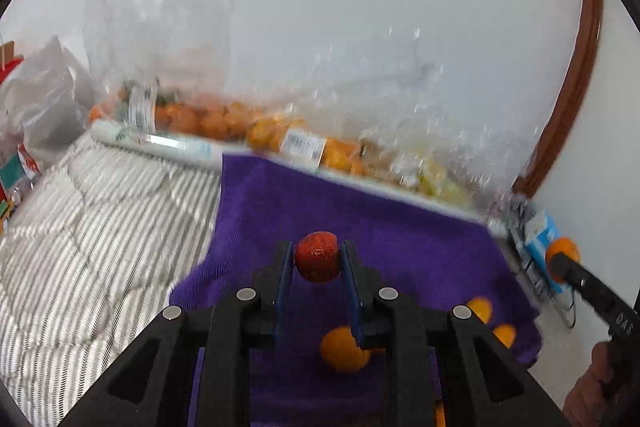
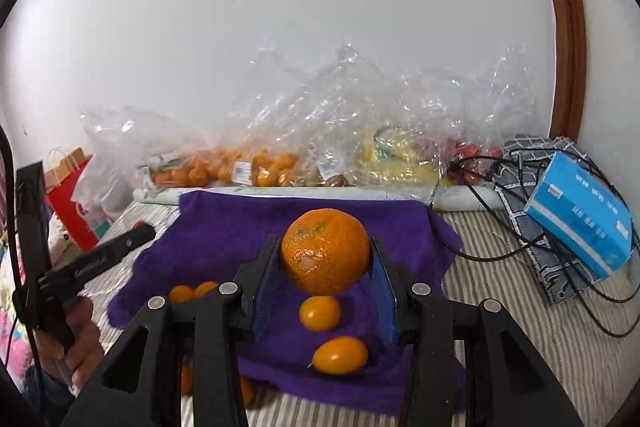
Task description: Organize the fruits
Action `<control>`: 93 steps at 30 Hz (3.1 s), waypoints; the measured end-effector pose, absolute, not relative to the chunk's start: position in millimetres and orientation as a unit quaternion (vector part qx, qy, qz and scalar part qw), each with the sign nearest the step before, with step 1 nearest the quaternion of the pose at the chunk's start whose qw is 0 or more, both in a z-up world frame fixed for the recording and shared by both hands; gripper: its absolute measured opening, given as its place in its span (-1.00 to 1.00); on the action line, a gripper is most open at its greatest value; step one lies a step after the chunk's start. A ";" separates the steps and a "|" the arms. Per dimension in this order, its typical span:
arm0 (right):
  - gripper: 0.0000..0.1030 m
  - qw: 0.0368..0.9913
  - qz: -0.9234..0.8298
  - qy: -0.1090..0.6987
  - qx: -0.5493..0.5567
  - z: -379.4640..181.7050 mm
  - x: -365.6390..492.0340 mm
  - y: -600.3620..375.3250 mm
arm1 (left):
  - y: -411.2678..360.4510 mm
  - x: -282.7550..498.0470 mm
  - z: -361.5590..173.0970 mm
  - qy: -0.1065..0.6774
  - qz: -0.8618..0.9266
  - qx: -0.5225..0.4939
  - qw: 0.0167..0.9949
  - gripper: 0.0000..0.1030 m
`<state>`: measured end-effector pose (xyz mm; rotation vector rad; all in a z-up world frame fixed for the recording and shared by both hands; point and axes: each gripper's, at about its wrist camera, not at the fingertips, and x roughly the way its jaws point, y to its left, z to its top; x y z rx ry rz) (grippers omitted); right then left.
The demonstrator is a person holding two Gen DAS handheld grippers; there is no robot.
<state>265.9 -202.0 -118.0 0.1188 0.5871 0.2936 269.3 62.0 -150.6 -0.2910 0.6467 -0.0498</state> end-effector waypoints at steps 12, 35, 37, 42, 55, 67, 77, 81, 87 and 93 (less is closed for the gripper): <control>-0.16 0.941 0.109 0.312 0.078 -158.7 290.3 -223.1 | 58.2 271.1 -166.1 0.323 -0.021 -0.143 0.935 -0.55; -0.16 0.938 0.102 0.321 0.078 -169.8 294.0 -217.7 | 53.5 277.6 -172.5 0.330 -0.024 -0.133 0.934 -0.55; -0.16 0.936 0.105 0.325 0.079 -171.4 296.0 -217.0 | 52.8 277.8 -173.2 0.332 -0.024 -0.132 0.934 -0.55; -0.16 0.936 0.109 0.329 0.068 -173.4 295.6 -209.8 | 50.7 278.6 -174.3 0.334 -0.025 -0.129 0.933 -0.55; -0.16 0.935 0.107 0.335 0.046 -178.3 297.2 -200.8 | 46.0 278.1 -174.1 0.336 -0.035 -0.124 0.933 -0.35; -0.14 0.938 0.114 0.326 0.034 -175.6 294.0 -196.0 | 42.4 275.3 -172.1 0.330 -0.037 -0.114 0.936 -0.10; -0.04 0.938 0.111 0.326 0.032 -174.5 293.5 -195.2 | 43.3 275.8 -172.5 0.331 -0.035 -0.117 0.936 -0.07; 0.02 0.940 0.109 0.323 0.029 -172.9 291.7 -194.9 | 42.3 275.4 -172.3 0.331 -0.035 -0.113 0.936 -0.06; 0.02 0.941 0.114 0.318 0.022 -171.4 289.4 -191.5 | 41.2 274.9 -171.7 0.329 -0.034 -0.110 0.937 -0.05; 0.03 0.942 0.116 0.314 0.015 -170.1 286.8 -188.1 | 41.0 274.7 -171.9 0.329 -0.034 -0.109 0.937 -0.05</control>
